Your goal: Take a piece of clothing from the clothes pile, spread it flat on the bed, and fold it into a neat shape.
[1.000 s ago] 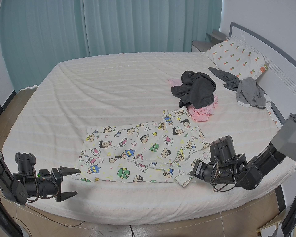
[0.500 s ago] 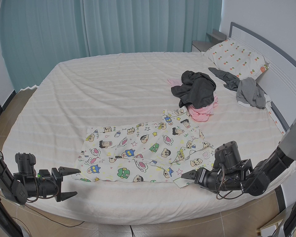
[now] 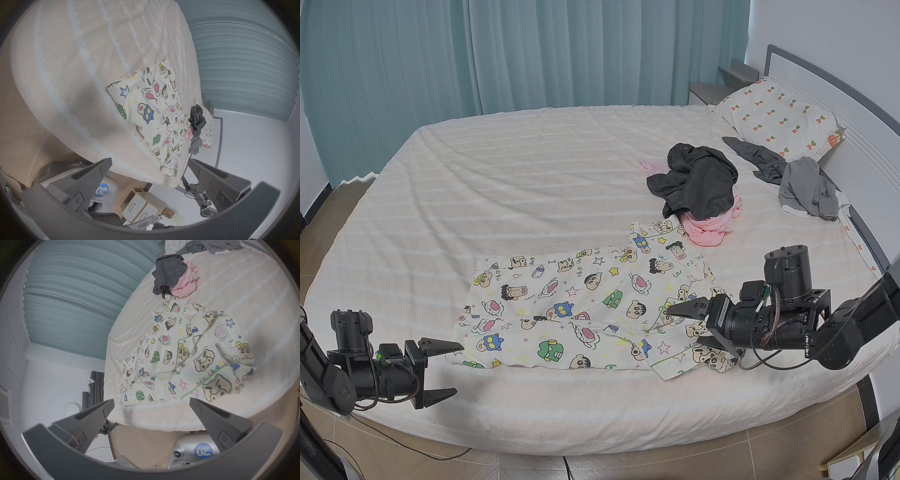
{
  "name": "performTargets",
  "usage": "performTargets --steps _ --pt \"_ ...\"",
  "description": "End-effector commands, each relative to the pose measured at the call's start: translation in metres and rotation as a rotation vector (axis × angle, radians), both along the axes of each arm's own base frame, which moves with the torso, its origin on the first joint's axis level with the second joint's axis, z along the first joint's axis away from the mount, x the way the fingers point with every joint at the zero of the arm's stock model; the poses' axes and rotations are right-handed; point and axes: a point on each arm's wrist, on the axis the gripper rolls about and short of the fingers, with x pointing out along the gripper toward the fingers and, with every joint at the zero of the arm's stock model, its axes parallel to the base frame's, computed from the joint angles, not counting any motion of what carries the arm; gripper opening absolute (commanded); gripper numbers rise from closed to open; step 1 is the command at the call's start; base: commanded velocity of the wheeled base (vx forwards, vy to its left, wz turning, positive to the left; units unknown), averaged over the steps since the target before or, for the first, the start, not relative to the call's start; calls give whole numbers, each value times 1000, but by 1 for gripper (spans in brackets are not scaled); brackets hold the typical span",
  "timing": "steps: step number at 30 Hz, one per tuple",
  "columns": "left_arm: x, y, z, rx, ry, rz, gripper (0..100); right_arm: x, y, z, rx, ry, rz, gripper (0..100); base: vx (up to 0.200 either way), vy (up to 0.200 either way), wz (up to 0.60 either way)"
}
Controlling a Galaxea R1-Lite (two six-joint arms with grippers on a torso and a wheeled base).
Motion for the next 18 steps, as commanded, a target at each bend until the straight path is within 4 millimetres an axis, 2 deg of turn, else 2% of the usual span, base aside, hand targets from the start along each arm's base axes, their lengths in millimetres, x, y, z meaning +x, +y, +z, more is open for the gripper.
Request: performTargets --steps 1,6,18 --pt "0 0 0 0 -1 0 100 39 -14 -57 14 71 5 100 0 0 0" --pt "0 0 0 1 -1 -1 100 52 -20 -90 -14 75 15 100 0 0 0" --pt "0 0 0 0 1 -1 100 63 -32 -107 -21 105 -22 100 0 0 0"
